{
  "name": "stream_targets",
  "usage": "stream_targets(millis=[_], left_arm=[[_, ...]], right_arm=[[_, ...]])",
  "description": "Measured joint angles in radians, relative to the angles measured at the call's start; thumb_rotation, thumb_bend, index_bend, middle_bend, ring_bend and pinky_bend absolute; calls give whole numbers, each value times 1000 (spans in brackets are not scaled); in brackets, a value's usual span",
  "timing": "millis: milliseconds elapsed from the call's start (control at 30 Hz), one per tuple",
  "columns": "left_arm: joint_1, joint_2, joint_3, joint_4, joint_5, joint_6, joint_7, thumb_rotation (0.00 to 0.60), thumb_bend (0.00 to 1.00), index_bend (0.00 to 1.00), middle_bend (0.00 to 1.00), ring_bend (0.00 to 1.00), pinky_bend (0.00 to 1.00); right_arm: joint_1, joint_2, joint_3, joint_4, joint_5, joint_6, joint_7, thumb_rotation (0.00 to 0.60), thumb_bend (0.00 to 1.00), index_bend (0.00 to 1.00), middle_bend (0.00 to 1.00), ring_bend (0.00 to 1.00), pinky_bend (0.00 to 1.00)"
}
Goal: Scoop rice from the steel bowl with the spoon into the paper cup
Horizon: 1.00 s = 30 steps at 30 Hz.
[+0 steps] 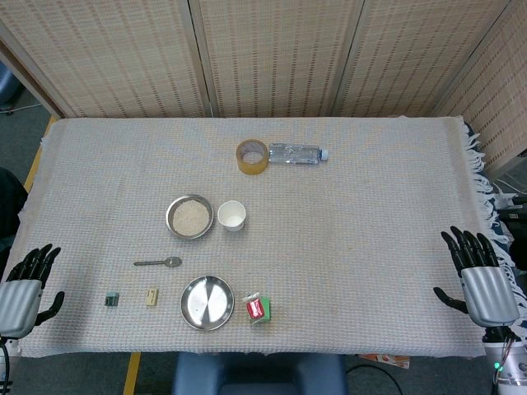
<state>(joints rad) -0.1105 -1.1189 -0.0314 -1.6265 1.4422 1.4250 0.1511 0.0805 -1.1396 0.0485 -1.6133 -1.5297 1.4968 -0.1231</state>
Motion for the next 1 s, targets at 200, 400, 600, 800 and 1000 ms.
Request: stream_targets(millis=[200, 400, 600, 800, 1000], left_arm=[[-13, -16, 5, 10, 9, -21, 15, 600, 402, 0, 0, 0, 179], [-17, -54, 13, 33, 55, -3, 24, 600, 400, 2, 523, 478, 565], [-54, -67, 26, 22, 56, -89, 71, 600, 399, 234, 973, 858, 860], [-100, -120, 21, 27, 38, -152, 138, 600, 399, 322, 1000, 942, 938], [-149, -213, 3, 68, 24, -197, 180, 600, 399, 328, 1000, 967, 957]], right_arm=[[4, -1, -3, 4, 2, -17, -6, 600, 66, 0, 0, 0, 0], [1, 4, -8, -2, -9, -11, -4, 600, 66, 0, 0, 0, 0], [14, 9, -6, 2, 5, -45, 15, 599, 66, 0, 0, 0, 0], [15, 10, 2, 3, 19, -46, 18, 600, 66, 0, 0, 0, 0], [16, 14, -5, -7, 12, -52, 22, 600, 66, 0, 0, 0, 0]])
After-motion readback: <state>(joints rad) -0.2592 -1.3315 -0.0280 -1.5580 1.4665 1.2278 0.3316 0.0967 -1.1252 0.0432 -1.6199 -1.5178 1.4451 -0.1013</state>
